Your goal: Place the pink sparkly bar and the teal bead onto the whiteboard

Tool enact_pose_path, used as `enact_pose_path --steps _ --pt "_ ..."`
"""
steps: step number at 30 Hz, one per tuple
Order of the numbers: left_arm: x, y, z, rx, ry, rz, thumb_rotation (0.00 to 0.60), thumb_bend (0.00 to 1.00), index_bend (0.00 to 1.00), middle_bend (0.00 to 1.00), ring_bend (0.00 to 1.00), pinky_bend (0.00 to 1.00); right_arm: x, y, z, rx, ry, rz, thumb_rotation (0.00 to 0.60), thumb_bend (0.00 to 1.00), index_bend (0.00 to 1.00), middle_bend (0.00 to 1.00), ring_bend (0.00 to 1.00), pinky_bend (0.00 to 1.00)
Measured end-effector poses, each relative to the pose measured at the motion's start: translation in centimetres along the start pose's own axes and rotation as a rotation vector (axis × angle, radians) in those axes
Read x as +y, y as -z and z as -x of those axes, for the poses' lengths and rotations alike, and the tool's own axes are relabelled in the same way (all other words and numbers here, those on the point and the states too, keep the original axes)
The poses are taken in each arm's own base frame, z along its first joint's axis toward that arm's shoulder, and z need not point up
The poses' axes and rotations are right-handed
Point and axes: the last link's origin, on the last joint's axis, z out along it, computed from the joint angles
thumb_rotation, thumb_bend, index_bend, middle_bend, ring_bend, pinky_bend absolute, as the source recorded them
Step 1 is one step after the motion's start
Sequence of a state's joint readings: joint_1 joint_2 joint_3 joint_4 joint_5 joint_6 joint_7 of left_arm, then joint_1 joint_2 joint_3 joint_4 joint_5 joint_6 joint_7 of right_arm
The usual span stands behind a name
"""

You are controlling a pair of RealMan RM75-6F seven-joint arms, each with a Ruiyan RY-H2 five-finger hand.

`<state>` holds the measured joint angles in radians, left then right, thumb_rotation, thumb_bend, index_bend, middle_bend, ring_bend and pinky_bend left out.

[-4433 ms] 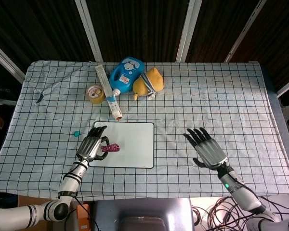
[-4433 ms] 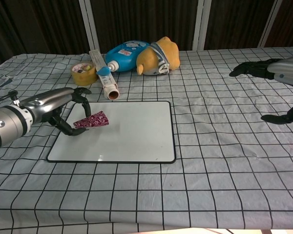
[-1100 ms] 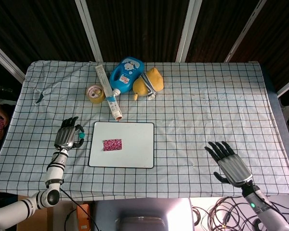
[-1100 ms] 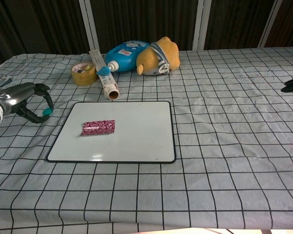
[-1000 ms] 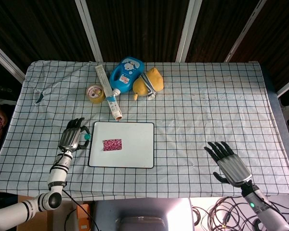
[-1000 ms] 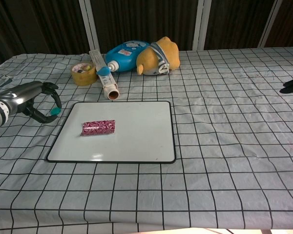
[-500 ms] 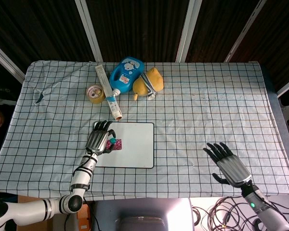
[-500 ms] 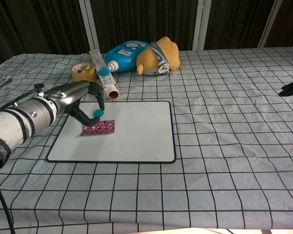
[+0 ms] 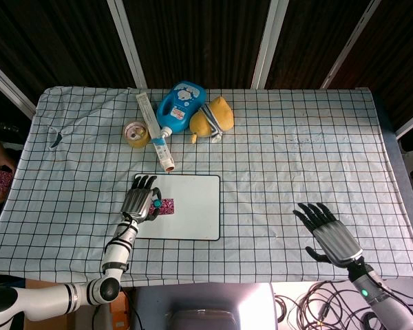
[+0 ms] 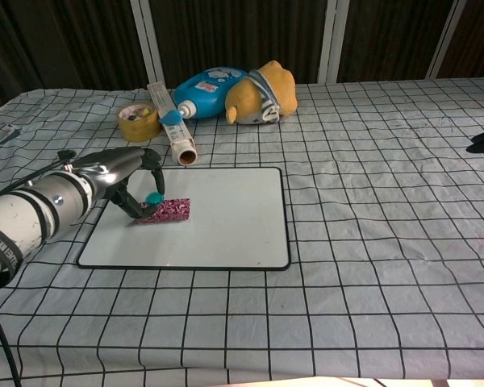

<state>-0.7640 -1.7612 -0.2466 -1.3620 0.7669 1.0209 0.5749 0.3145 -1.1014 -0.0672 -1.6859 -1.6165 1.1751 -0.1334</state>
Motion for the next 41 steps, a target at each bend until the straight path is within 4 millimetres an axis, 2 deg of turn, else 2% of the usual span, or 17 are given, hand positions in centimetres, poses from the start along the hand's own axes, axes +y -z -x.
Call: enact_pose_path --steps 5,12,18,21,27,31,34,37,41 --pt "-0.8 0.0 0.3 -0.017 -0.031 -0.017 0.6 0.35 0.2 0.04 0.0 0.0 -0.1 -0.2 0.1 0.002 -0.002 0.002 0.6 0.25 0.0 0.0 0.0 0.03" --pt "-0.6 0.8 -0.1 -0.02 -0.011 0.018 0.6 0.34 0.15 0.03 0.0 0.0 -0.1 -0.4 0.1 0.005 0.0 0.007 0.6 0.25 0.0 0.0 0.0 0.03" --pt "-0.6 3.4 -1.0 0.008 -0.031 0.085 0.6 0.34 0.08 0.03 0.0 0.0 -0.2 -0.1 -0.1 0.029 0.005 0.013 0.6 0.25 0.0 0.0 0.0 0.03" --pt "-2.0 5.8 -2.0 0.049 -0.069 0.108 0.6 0.35 0.06 0.03 0.0 0.0 -0.1 0.5 -0.3 0.06 0.014 0.027 0.6 0.25 0.0 0.0 0.0 0.03" --pt "-8.1 13.0 -3.6 0.178 -0.135 0.084 0.6 0.35 0.01 0.02 0.0 0.0 0.7 3.2 -0.8 0.135 0.062 0.111 0.6 0.25 0.0 0.0 0.0 0.02" --pt "-12.5 19.3 -3.1 0.272 -0.087 0.041 0.6 0.35 0.0 0.01 0.0 0.0 1.2 5.8 -1.1 0.222 0.079 0.186 0.6 0.25 0.0 0.0 0.0 0.01" --pt "-15.1 22.6 -2.2 0.305 -0.081 0.023 0.6 0.35 0.0 0.0 0.0 0.0 1.5 8.0 -0.9 0.303 0.075 0.24 0.6 0.25 0.0 0.0 0.0 0.01" --pt "-16.8 24.3 -1.8 0.329 -0.122 0.039 0.6 0.35 0.0 0.0 0.0 0.0 1.7 9.4 -0.1 0.33 0.086 0.264 0.6 0.25 0.0 0.0 0.0 0.01" --pt "-17.4 25.7 -1.3 0.334 -0.095 0.056 0.6 0.35 0.0 0.0 0.0 0.0 1.1 9.6 0.7 0.324 0.081 0.247 0.6 0.25 0.0 0.0 0.0 0.01"
